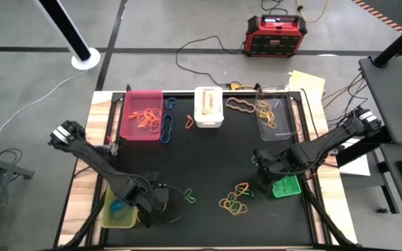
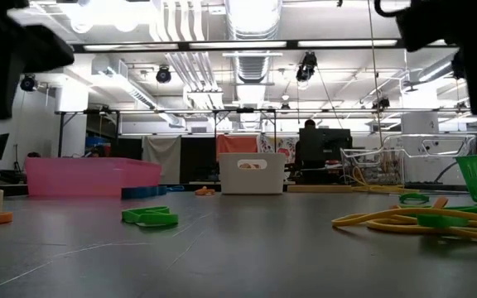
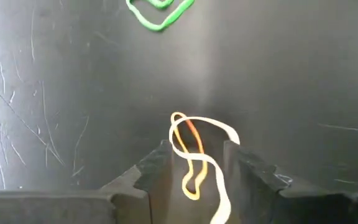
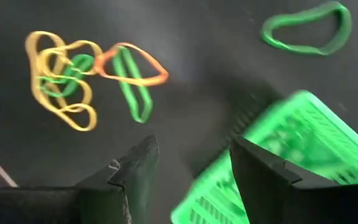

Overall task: Sort rubber bands into baskets
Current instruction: Put the light orange rubber band into the white bin

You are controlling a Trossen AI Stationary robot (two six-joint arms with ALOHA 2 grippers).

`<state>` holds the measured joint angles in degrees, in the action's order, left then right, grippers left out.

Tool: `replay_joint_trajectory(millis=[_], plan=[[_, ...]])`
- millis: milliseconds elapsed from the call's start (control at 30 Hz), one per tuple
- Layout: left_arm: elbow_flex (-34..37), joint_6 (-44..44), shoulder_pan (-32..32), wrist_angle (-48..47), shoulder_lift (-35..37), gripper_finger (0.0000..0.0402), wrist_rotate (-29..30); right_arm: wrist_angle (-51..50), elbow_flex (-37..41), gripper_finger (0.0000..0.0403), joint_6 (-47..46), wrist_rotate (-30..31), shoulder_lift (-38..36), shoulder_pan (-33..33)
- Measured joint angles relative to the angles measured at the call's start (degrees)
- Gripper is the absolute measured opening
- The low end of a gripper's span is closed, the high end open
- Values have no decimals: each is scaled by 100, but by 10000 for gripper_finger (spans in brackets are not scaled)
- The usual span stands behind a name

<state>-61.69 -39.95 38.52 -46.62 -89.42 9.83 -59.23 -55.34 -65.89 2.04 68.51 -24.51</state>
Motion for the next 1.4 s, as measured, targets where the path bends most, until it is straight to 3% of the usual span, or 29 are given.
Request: replay_joint_trajectory(millis=[300,567,833,1033,1400], plan=[[-4,-6,-15,34,-968,130,162,473,20,194,359,117,4,0],[34,-153,-17,67,-1074,113,240,473,22,194,427,162,4,-2],[42,-151,-20,208,-1216,68,215,522,22,194,458,245,4,-2],[44,-68,-20,198,-1168,6,255,599,22,194,523,258,4,-2],[44,299,-117,-161,-253,0,1435,1091,25,194,1042,800,4,-37]])
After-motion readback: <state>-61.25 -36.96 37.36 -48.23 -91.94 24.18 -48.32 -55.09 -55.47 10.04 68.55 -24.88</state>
